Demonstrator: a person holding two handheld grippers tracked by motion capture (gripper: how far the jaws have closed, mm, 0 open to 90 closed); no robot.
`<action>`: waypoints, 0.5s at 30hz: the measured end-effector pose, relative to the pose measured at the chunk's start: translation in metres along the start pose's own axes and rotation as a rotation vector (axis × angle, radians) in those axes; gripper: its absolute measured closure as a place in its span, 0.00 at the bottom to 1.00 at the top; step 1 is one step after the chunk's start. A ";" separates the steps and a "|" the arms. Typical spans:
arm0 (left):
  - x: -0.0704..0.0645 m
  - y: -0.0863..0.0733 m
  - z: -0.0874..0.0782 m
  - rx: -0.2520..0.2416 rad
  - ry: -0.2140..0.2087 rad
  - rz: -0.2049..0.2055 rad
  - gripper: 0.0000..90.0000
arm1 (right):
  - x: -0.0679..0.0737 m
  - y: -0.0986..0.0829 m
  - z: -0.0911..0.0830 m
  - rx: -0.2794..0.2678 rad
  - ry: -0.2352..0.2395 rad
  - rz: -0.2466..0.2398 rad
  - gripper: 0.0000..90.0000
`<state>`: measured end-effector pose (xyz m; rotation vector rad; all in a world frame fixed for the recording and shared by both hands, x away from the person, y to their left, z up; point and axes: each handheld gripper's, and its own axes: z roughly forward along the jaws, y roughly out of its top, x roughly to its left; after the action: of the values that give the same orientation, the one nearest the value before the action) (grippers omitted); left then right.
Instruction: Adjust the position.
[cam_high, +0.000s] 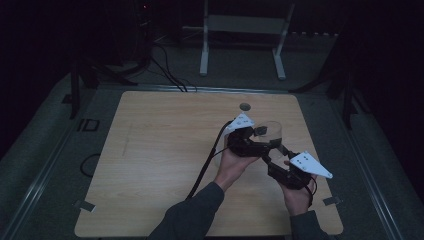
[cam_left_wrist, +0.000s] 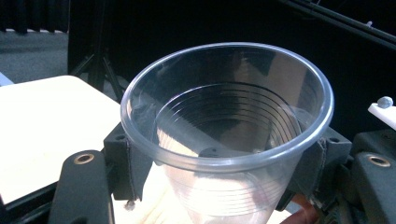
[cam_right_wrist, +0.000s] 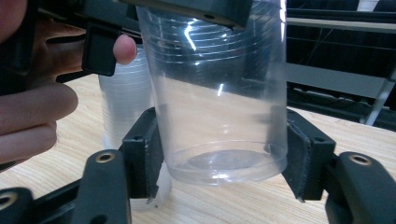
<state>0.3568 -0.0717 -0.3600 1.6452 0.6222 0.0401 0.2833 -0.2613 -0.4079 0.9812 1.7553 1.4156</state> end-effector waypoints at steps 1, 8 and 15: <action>0.000 0.000 0.000 -0.001 0.000 0.001 0.34 | 0.000 0.000 0.000 0.002 0.001 -0.002 0.42; -0.001 0.000 -0.001 0.002 0.013 0.019 0.34 | -0.004 0.002 -0.001 0.030 0.020 -0.002 0.36; -0.001 0.000 -0.001 0.024 0.029 0.050 0.34 | -0.004 0.005 0.001 0.078 0.053 -0.021 0.32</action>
<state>0.3554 -0.0710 -0.3594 1.6857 0.6062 0.0935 0.2867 -0.2641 -0.4032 0.9713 1.8664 1.3806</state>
